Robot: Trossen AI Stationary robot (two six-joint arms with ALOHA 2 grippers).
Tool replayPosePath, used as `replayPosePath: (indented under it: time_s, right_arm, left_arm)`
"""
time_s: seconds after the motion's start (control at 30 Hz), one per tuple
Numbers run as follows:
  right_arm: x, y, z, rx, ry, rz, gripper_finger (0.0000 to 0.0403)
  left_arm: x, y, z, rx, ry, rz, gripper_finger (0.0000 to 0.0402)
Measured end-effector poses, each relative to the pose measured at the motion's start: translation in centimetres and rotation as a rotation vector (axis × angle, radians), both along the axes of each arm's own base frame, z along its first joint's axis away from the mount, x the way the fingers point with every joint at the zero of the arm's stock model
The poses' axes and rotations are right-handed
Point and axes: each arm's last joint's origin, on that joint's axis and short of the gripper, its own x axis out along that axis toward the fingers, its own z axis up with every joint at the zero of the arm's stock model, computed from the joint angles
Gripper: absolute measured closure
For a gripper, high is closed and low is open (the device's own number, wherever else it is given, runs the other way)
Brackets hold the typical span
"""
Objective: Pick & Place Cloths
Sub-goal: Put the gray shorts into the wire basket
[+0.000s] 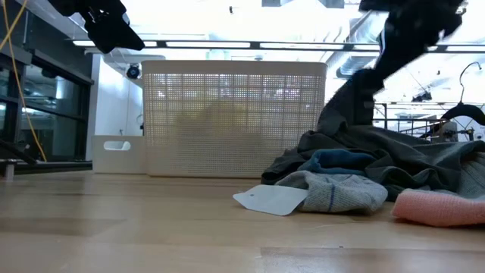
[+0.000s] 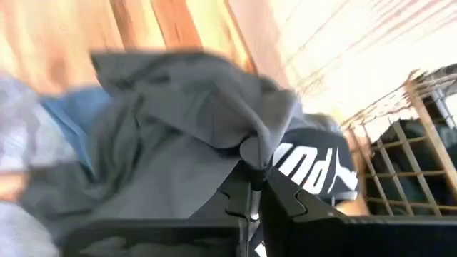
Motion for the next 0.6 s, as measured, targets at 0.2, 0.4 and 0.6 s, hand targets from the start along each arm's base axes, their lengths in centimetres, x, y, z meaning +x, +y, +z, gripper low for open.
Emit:
replayPosePath:
  time_s: [0.2,0.4,0.6]
  right_arm:
    - [-1.1,0.6,3.3,0.006,-0.211,0.014,0.0398]
    - [-2.6,0.5,5.9,0.031,-0.406,0.000,0.0399]
    - [-4.2,0.2,8.3,0.092,-0.572,0.002,0.0399]
  left_arm:
    - [0.0,0.0,0.0,-0.001,0.000,0.000,0.0122]
    - [0.0,0.0,0.0,-0.003,0.000,0.002,0.0122]
    - [0.0,0.0,0.0,-0.003,0.000,0.002,0.0122]
